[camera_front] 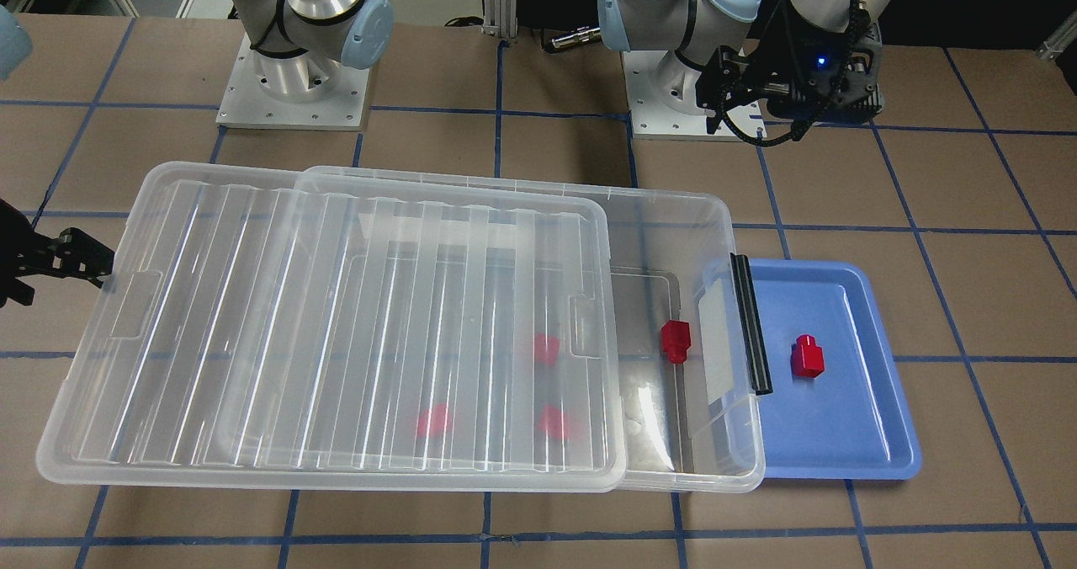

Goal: Place red block in blue tray from box

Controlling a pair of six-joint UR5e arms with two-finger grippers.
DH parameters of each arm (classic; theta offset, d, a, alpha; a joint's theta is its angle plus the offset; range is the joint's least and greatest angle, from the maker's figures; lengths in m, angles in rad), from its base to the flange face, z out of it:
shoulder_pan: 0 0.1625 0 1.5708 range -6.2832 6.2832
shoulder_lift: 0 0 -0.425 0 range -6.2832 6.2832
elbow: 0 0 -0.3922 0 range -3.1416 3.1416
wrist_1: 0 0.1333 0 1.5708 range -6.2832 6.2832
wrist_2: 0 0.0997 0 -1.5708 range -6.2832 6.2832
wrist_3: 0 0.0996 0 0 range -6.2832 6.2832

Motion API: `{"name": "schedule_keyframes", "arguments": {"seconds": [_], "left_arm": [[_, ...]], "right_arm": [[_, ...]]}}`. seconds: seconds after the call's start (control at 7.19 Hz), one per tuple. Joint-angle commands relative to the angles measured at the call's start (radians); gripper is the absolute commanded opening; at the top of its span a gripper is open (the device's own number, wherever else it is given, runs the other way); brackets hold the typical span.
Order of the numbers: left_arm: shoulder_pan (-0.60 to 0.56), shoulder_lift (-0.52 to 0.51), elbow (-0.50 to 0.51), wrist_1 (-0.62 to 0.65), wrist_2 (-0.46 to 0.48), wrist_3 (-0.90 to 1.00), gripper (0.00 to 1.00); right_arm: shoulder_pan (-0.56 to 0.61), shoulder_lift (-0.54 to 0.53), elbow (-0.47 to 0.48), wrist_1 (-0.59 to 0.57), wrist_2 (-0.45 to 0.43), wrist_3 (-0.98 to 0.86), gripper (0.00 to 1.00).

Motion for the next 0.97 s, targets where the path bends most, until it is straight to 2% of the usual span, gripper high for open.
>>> {"name": "schedule_keyframes", "arguments": {"seconds": [0.0, 0.83], "left_arm": [[0.0, 0.0, 0.0, 0.0, 0.0, 0.0, 1.0], [-0.001, 0.0, -0.002, -0.003, 0.0, 0.0, 1.0]], "right_arm": [[0.005, -0.007, 0.0, 0.0, 0.003, 0.002, 1.0], [0.085, 0.001, 0.0, 0.0, 0.049, 0.041, 1.0]]}}
